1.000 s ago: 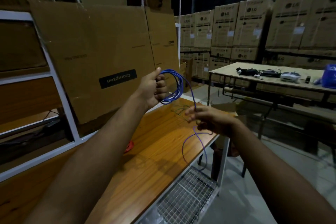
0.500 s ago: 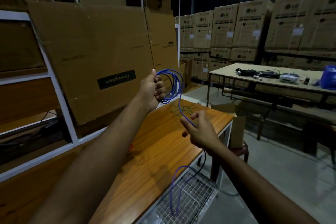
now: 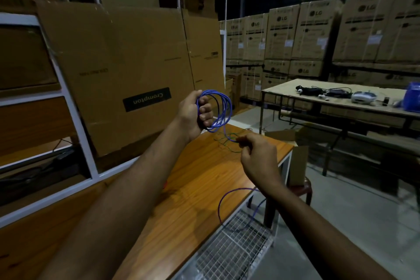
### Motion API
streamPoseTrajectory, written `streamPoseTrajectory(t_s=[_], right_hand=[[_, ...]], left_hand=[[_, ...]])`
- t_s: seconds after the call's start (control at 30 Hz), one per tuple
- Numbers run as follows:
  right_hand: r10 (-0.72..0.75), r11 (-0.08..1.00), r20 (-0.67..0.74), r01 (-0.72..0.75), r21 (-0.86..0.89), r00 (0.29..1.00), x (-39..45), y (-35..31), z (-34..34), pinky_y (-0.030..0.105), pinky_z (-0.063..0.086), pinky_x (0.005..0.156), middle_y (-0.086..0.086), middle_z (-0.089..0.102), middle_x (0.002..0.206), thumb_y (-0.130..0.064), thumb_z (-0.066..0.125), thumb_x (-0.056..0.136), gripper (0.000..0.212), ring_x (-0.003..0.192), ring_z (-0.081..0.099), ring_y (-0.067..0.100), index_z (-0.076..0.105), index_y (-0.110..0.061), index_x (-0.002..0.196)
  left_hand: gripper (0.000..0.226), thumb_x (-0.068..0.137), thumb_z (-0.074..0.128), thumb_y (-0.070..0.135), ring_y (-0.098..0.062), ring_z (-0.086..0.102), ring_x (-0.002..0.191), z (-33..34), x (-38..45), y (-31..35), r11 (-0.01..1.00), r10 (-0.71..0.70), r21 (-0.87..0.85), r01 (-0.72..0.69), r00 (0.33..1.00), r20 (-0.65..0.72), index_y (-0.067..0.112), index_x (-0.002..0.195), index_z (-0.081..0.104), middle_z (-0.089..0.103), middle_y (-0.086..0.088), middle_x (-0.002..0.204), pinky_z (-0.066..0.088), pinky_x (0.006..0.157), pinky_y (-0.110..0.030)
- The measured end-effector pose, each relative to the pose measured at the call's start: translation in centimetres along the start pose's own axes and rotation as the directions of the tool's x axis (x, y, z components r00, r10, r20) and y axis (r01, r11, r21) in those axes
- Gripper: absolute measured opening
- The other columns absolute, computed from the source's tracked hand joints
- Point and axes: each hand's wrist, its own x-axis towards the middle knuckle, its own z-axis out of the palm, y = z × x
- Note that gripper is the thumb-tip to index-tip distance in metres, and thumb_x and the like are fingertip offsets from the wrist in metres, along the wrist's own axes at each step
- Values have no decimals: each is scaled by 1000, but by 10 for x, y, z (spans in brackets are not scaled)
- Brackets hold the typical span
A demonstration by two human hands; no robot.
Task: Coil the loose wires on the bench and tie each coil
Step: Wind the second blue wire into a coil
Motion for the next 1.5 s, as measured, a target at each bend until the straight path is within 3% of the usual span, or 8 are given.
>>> streamPoseTrajectory(t_s=[0.27, 0.6, 0.83, 0.97, 1.1, 1.3, 1.4, 1.5], right_hand=[[93, 996, 12, -93, 10, 996, 4, 14, -1, 32, 59, 56, -4, 68, 75, -14, 64, 95, 7, 61, 67, 5, 64, -21, 93], [-175, 846, 66, 184, -500, 982, -7, 7, -7, 22, 21, 44, -8, 47, 64, -24, 62, 96, 12, 51, 42, 15, 61, -21, 84], [-559, 650, 361, 665, -368, 746, 7, -34, -23, 27, 42, 64, 7, 61, 101, -10, 43, 90, 34, 84, 55, 20, 65, -13, 115], [-682, 587, 298, 743, -321, 668, 35, -52, -46, 16, 39, 58, 3, 71, 102, -5, 62, 87, 34, 67, 66, 14, 69, -17, 118], [-668, 687, 123, 672, -276, 734, 70, -63, -55, 13, 40, 50, -1, 69, 73, -24, 73, 90, 13, 58, 65, 11, 66, -14, 95], [-350, 863, 33, 336, -378, 936, 102, -63, -53, 19, 36, 51, -5, 66, 71, -61, 69, 80, 41, 63, 60, 10, 67, -21, 78], [-243, 919, 87, 258, -298, 966, 111, -60, -53, 20, 34, 49, -6, 64, 69, -64, 74, 73, 46, 62, 59, 9, 67, -18, 73], [-112, 992, 373, 83, 93, 921, 118, -45, -62, 30, 45, 55, 9, 66, 75, -43, 75, 82, 37, 62, 57, 14, 69, -6, 83]], left_hand=[[34, 101, 28, 25, -9, 23, 36, 2, 0, 3, 1000, -8, -4, 8, 995, 99, 19, 69, 39, 28, 6, 49, 23, 36, -22], [41, 106, 34, 42, -6, 21, 35, 1, 3, 4, 998, 9, -56, -5, 997, 72, 19, 72, 41, 29, 8, 48, 16, 37, -20], [41, 105, 36, 39, -6, 23, 36, 5, 1, -2, 1000, -15, -16, 17, 998, 68, 19, 71, 43, 31, 7, 49, 16, 39, -21], [39, 105, 36, 39, -7, 29, 39, 7, -2, -7, 995, -60, 79, 54, 995, 78, 18, 73, 44, 36, 6, 52, 19, 44, -22], [38, 105, 38, 37, -8, 40, 43, 16, -10, -13, 986, -57, 158, 47, 997, 60, 17, 74, 47, 40, 2, 59, 34, 44, -19], [37, 104, 37, 38, -4, 27, 35, 16, -15, -9, 977, -162, 164, 139, 978, 132, 18, 75, 45, 36, 7, 51, 18, 36, -18], [37, 105, 33, 38, -4, 22, 35, 13, -16, -6, 966, -200, 195, 168, 966, 162, 18, 75, 42, 29, 9, 49, 15, 36, -19], [42, 105, 30, 40, -5, 20, 33, 7, -16, 0, 969, -199, 177, 171, 967, 158, 19, 70, 39, 26, 9, 46, 14, 35, -19]])
